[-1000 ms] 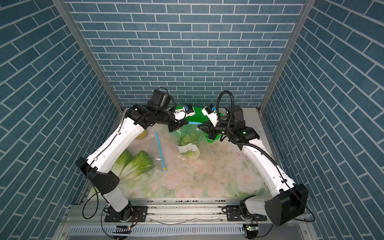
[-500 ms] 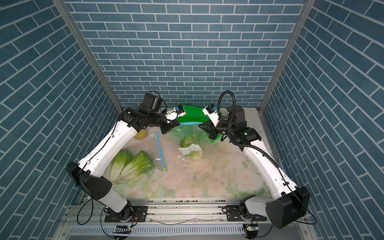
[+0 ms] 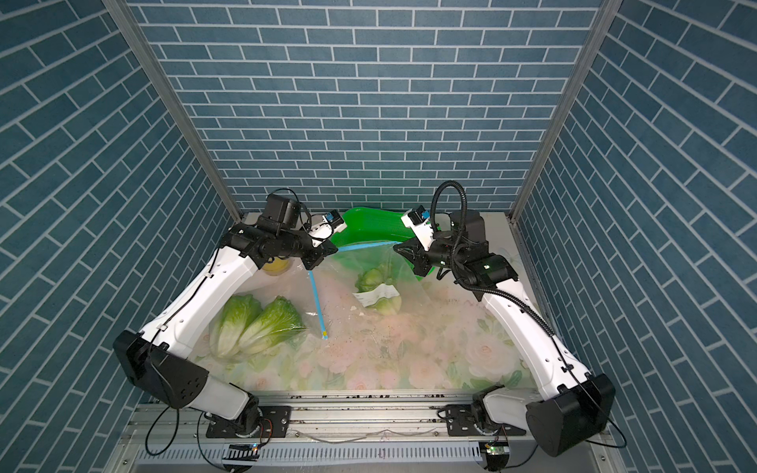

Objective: Put the chinese cabbages into a zipper bag and zip it
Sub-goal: Zip the zipper on the zipper food storage bag, then place the zipper food storage bag at the center of the board.

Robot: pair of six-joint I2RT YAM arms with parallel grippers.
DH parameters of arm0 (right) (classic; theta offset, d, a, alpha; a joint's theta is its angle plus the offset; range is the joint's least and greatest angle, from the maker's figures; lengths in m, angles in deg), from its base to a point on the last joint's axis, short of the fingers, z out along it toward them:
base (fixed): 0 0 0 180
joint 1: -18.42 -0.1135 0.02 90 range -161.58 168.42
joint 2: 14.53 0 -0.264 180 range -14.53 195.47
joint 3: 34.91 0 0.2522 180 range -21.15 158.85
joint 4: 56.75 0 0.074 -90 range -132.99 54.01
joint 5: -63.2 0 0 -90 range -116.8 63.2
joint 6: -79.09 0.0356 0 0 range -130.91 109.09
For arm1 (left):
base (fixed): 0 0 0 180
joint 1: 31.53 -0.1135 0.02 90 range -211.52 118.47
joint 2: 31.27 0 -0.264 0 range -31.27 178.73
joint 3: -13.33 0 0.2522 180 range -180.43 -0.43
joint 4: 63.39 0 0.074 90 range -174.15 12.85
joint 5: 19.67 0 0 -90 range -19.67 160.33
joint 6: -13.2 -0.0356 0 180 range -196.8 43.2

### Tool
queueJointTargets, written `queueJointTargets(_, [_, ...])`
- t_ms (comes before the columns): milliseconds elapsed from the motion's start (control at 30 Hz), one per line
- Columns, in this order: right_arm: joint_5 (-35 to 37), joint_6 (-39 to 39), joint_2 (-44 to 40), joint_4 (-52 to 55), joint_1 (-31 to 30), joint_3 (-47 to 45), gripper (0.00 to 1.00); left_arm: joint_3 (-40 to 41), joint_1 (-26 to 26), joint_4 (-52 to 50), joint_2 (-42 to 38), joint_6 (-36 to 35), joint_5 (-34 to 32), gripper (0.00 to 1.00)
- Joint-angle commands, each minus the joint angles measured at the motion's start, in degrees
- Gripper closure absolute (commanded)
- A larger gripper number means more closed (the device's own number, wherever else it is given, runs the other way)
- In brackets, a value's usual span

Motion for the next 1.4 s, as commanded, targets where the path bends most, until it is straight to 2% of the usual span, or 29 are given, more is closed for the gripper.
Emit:
queueJointTargets(0, [0.58, -2.13, -2.77, -2.49, 0.26, 0.48, 1.00, 2.74, -3.04, -1.10, -1.10, 1.44, -2.61, 0.90])
queueJointTargets(400, [4.79, -1.18, -3.90, -1.07, 0.26, 0.97, 1.00, 5.36, -5.19, 0.95, -1.95, 3.29, 1.05, 0.89])
queueJointTargets(567, [9.79, -0.77, -4.49, 1.26, 0.27, 1.92, 1.00, 5.06, -4.38, 7.31, -1.77, 8.44, 6.22, 0.77])
queueJointTargets(767, [22.18, 0.34, -7.16, 5.34, 0.16, 3.59, 1.00, -0.25, 1.92, 13.93, 2.42, 14.29, -0.15, 0.69])
queueJointTargets(833, [25.71, 0.51, -8.23, 6.93, 0.15, 4.29, 1.00, -1.07, 3.26, 17.82, 3.74, 18.31, -3.75, 0.63])
queueJointTargets(900, [28.41, -0.24, -8.64, 8.97, -0.38, 4.95, 1.00, -1.72, 3.38, 19.45, 4.78, 21.43, -5.22, 0.50])
queueJointTargets(967, [30.16, -2.08, -8.54, 10.83, -2.07, 5.06, 1.00, -1.21, 3.37, 20.00, 4.71, 23.65, -7.24, 0.49])
queueJointTargets(1067, [32.86, -3.65, -7.61, 11.32, -6.30, 3.14, 1.00, 2.48, 3.38, 21.77, 2.28, 26.63, -10.91, 0.43])
queueJointTargets(1167, [31.20, -2.39, -6.45, 8.38, -9.11, -0.66, 1.00, 9.57, 2.69, 24.17, -2.93, 29.11, -14.15, 0.37])
queueJointTargets(1300, [29.07, 0.11, -3.58, 4.68, -12.77, -3.93, 1.00, 17.22, 0.49, 22.59, -9.57, 34.92, -21.30, 0.36])
queueJointTargets(1367, [28.52, 1.04, -1.78, 3.54, -14.87, -4.66, 1.00, 21.49, -0.57, 23.03, -13.47, 38.57, -24.47, 0.30])
